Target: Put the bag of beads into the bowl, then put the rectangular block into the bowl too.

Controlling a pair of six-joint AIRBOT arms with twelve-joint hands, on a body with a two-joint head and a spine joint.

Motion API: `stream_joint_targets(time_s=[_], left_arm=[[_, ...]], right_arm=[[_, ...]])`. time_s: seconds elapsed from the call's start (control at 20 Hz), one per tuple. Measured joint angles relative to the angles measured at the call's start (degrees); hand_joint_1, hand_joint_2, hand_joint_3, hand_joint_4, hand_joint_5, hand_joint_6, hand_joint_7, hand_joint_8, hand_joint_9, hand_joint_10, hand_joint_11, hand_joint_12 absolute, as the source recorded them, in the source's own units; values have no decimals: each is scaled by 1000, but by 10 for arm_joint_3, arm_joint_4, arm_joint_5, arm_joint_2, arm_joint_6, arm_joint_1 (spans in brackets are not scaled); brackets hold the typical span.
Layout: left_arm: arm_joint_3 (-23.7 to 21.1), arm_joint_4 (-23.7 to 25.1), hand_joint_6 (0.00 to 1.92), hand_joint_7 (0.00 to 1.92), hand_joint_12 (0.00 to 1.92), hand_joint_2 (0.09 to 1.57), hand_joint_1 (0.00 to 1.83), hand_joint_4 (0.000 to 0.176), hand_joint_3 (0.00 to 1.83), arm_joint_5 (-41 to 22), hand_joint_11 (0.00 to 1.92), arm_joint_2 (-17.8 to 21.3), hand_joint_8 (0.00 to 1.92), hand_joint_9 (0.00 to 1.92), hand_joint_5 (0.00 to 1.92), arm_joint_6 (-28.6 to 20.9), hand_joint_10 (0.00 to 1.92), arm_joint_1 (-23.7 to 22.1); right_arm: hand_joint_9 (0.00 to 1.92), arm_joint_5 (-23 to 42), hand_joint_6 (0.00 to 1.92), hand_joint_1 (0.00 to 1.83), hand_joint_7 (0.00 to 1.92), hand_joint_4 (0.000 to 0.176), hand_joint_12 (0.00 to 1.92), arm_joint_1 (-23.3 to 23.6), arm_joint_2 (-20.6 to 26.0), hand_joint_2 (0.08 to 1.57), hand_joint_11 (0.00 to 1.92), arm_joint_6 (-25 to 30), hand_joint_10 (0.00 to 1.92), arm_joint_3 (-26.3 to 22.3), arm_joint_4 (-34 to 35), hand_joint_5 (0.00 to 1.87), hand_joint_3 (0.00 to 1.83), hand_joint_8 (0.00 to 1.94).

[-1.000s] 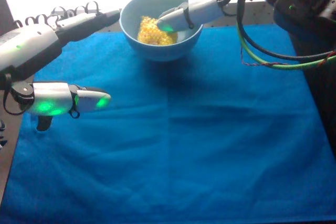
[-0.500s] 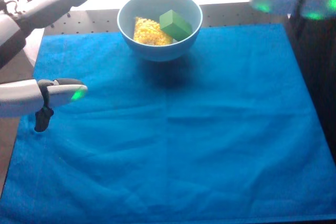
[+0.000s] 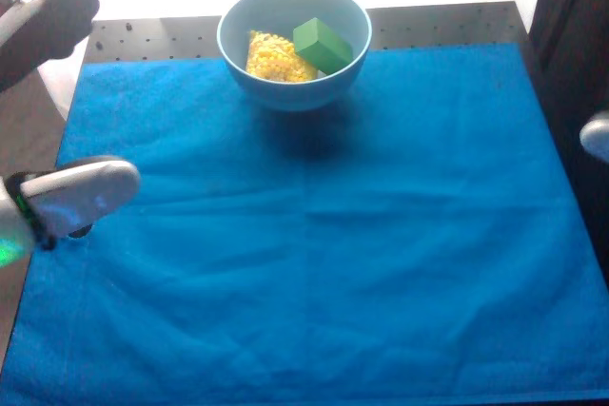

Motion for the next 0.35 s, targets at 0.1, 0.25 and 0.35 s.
stream_joint_targets(time_s=[0.1, 0.25, 0.35], left_arm=[[0, -26, 0, 100, 735, 1189, 194, 88, 8, -9, 0, -2, 0, 247, 0, -10, 7, 8], [5, -32, 0, 124, 700, 1192, 252, 51, 0, -20, 0, -11, 5, 279, 0, -23, 6, 12], [18, -22, 0, 133, 629, 1162, 265, 13, 5, -16, 0, -12, 0, 277, 0, -28, 1, 4]], right_arm=[[0, -9, 9, 701, 0, 176, 0, -8, -3, 841, 0, 0, 0, -6, 22, 32, 0, 0], [0, -3, 0, 561, 17, 176, 0, -9, -3, 849, 0, 0, 0, -5, 19, 0, 2, 3], [0, -3, 0, 616, 5, 176, 0, -9, -2, 937, 0, 0, 0, -1, 15, 0, 5, 2]])
